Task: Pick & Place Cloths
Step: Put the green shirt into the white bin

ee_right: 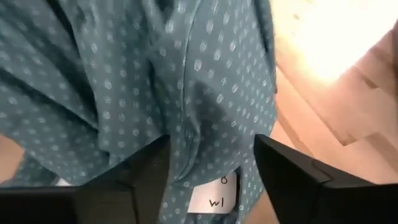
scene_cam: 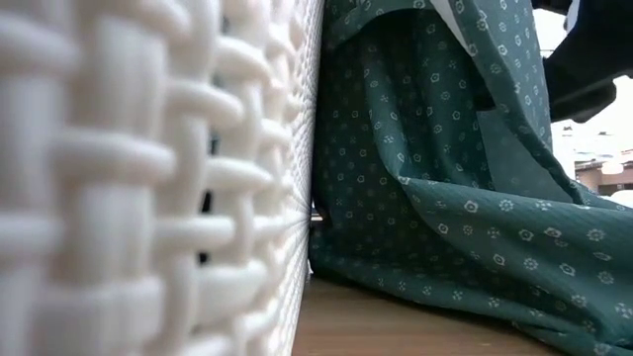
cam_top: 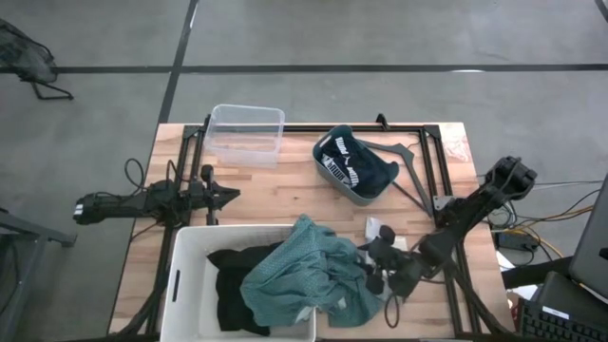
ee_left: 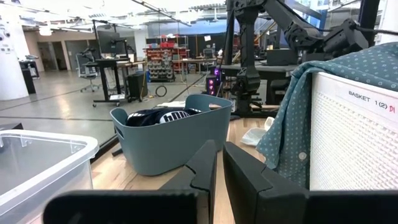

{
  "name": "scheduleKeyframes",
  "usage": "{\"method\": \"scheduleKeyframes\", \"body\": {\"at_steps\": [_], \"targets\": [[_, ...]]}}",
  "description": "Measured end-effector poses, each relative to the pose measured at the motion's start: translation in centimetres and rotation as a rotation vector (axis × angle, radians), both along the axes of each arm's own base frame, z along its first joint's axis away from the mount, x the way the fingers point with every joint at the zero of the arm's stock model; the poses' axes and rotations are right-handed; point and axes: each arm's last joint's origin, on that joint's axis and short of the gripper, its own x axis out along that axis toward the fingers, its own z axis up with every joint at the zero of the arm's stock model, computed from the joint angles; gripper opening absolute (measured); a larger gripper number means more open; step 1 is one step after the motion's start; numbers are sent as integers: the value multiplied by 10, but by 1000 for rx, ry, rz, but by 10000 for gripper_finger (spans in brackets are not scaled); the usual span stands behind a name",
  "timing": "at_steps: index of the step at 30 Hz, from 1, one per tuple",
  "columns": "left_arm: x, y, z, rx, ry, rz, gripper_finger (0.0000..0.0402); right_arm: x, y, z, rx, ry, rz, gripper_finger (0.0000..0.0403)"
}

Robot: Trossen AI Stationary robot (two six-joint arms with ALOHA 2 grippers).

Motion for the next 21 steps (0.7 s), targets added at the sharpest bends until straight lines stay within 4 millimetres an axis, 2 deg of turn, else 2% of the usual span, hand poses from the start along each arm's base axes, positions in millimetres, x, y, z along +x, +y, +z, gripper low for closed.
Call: {"method": "scheduleKeyframes", "body": {"at_steps": [6,11,13,16,21], "targets": [[0,0,0,0,0,0,35,15,-3,-17,14,66,41,279],[0,0,0,0,0,0,35,30,0,-29,-34,42,97,282],[0,0,0,0,0,0,35,33,-1,-31,-46,43,100,265],[0,0,0,0,0,0,35,39,0,-29,-28,31,124,218],[0,0,0,0,0,0,35,50,1,-20,-1,-8,198,89]]}}
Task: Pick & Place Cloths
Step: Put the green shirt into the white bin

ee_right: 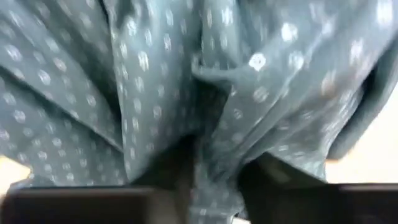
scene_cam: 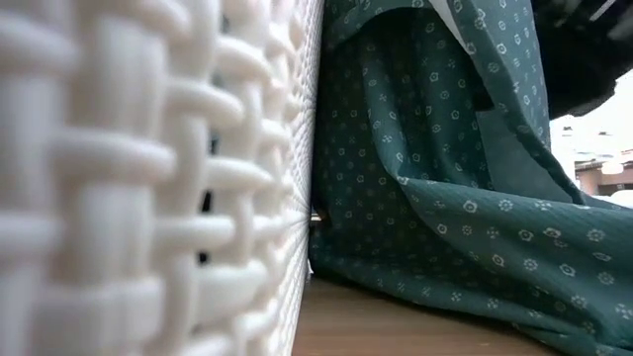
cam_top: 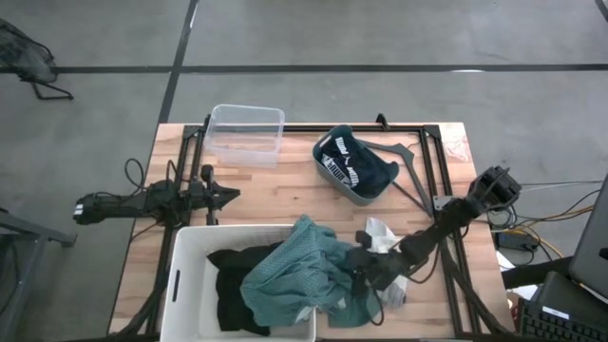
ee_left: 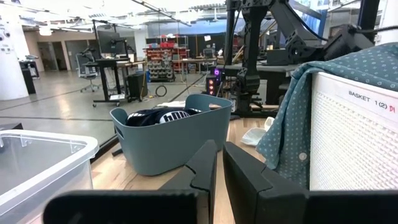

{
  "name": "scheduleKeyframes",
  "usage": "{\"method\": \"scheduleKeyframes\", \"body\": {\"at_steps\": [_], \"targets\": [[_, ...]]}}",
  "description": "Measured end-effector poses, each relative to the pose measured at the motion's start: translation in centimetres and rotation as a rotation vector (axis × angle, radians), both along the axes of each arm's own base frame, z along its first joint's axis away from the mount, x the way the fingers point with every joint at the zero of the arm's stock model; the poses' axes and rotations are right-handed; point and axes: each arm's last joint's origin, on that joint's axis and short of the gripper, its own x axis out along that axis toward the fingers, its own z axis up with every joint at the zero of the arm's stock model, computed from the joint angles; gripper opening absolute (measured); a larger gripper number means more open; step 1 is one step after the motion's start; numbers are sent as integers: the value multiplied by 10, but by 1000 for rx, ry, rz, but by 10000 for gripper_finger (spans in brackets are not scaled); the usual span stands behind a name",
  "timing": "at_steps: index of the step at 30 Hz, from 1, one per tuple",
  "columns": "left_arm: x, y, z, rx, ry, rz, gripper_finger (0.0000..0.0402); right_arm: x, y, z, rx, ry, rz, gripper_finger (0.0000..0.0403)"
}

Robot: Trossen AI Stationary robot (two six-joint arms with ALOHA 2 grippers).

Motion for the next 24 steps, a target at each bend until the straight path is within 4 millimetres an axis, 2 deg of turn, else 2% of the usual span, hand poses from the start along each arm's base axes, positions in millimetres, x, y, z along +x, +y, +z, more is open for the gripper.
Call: {"method": "scheduleKeyframes", "body": {"at_steps": [2,7,13,17,20,24], "targets": [[0,0,0,0,0,0,35,4,1,8,-30,-18,33,33],[0,0,0,0,0,0,35,10,5,44,-80,-103,86,13],[0,0,0,0,0,0,35,11,4,129,-166,-281,161,11],[0,0,0,0,0,0,35,10,-2,190,-248,-395,225,10],[0,0,0,0,0,0,35,14,-11,231,-248,-463,287,10],[0,0,0,0,1,0,35,31,-24,264,-251,-509,354,10]]}}
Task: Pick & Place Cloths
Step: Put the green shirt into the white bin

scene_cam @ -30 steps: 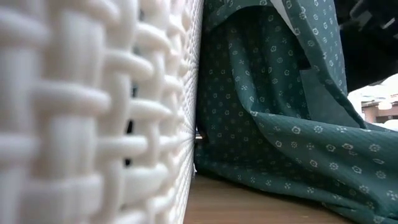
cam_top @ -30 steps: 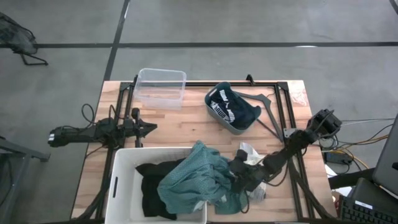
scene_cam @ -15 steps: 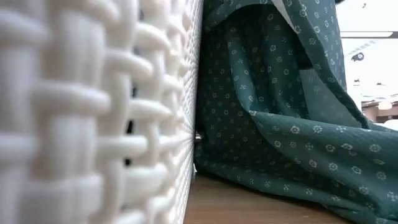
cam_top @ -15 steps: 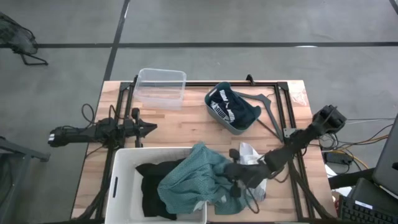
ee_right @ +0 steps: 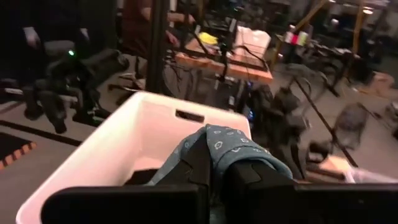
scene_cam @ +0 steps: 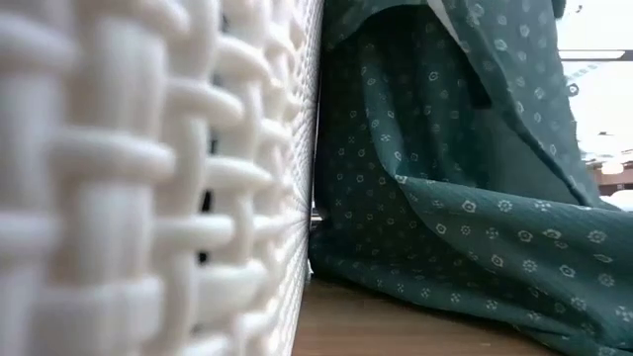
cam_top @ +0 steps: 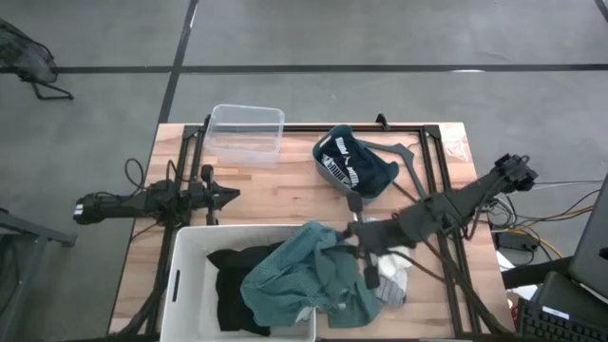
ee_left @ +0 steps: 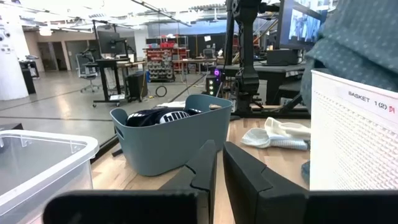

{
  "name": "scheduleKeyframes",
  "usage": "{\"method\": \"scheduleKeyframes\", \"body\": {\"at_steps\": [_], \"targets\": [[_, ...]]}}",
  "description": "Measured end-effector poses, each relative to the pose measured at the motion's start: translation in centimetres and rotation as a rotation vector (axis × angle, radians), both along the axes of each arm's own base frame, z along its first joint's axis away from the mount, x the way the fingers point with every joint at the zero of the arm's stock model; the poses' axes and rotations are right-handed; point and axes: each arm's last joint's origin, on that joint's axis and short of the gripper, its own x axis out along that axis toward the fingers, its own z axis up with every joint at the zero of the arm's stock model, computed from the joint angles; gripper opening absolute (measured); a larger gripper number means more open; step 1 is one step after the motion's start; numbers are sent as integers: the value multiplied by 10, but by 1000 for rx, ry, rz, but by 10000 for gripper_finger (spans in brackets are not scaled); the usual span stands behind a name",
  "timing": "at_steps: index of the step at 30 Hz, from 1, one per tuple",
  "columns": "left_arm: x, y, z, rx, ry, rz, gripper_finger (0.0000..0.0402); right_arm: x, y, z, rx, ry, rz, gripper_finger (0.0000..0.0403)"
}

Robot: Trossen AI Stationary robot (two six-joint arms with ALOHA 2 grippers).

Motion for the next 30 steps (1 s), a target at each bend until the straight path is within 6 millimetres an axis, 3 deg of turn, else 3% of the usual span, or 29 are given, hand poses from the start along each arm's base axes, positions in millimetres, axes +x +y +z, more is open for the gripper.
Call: {"method": "scheduleKeyframes", "body": {"at_steps": [8,17,24,30], "targets": [[0,0,0,0,0,0,35,55,-22,38,18,-1,111,9],[0,0,0,0,0,0,35,140,-35,32,147,46,334,10],[0,0,0,0,2,1,35,171,-42,-17,258,229,339,42],[0,0,-1,0,6,3,35,173,-38,-28,273,267,339,109]]}}
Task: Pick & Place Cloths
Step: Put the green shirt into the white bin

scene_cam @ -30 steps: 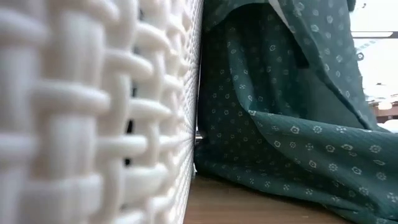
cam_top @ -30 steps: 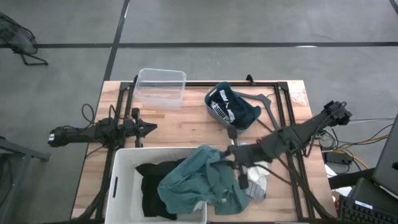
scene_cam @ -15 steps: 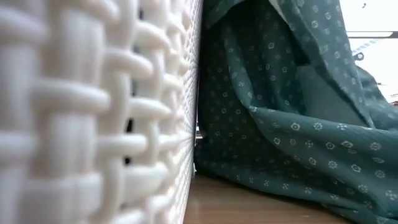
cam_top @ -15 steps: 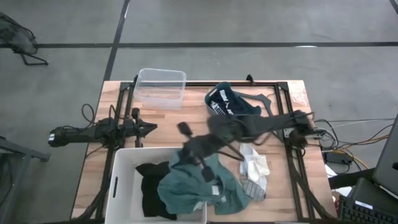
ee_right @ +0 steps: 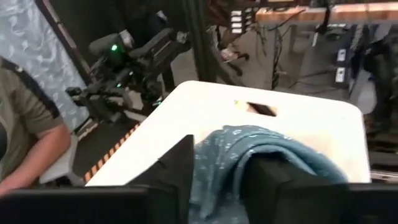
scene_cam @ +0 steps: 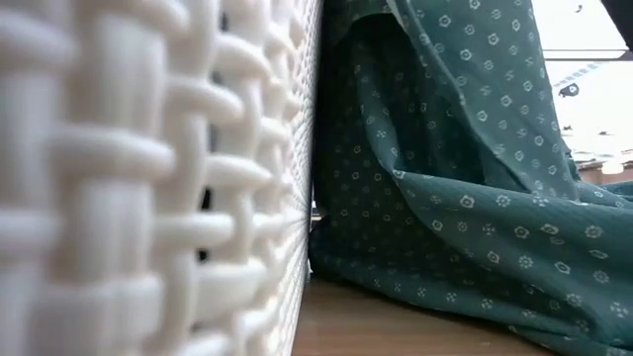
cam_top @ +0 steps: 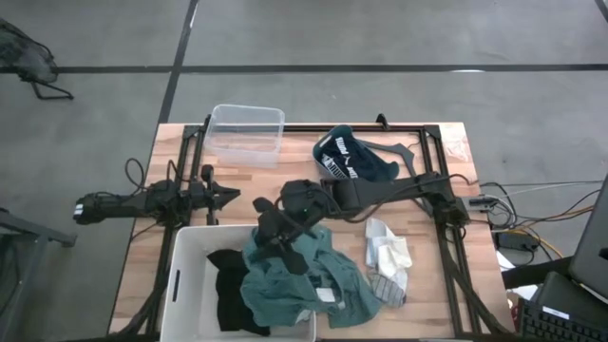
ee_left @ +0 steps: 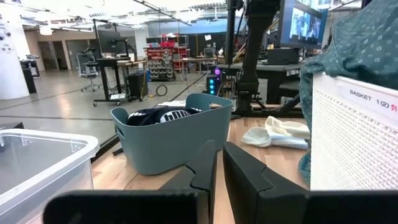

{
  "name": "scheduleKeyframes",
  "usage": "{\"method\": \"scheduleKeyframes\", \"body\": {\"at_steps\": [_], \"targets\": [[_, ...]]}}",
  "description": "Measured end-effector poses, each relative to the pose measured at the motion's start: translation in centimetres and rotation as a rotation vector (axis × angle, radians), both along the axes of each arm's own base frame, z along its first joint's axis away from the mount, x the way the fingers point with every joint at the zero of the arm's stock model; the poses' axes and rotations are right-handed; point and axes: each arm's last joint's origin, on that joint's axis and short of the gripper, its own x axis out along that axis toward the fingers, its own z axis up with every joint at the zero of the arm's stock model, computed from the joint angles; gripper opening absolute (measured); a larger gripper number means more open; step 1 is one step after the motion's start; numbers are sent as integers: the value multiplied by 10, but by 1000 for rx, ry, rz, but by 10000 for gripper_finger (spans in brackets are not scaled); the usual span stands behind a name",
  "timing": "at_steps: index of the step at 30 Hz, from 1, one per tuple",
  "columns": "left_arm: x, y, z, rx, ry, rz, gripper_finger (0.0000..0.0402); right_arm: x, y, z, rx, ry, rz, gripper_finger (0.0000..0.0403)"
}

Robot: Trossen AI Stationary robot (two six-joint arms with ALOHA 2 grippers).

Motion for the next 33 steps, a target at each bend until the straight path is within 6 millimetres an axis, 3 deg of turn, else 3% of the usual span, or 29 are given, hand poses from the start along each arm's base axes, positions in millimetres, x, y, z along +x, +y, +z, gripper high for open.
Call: {"method": "scheduleKeyframes", "body": {"at_steps": [8,13,19,26,33], "targets": [[0,0,0,0,2,1,35,-14,12,11,-32,37,39,228],[0,0,0,0,2,1,35,-37,23,23,-92,94,34,270],[0,0,0,0,2,2,35,-69,32,20,-260,294,-167,281],[0,0,0,0,3,2,35,-96,63,-4,-368,513,-258,264],[0,0,0,0,3,2,35,-121,94,-34,-514,594,-367,240]]}}
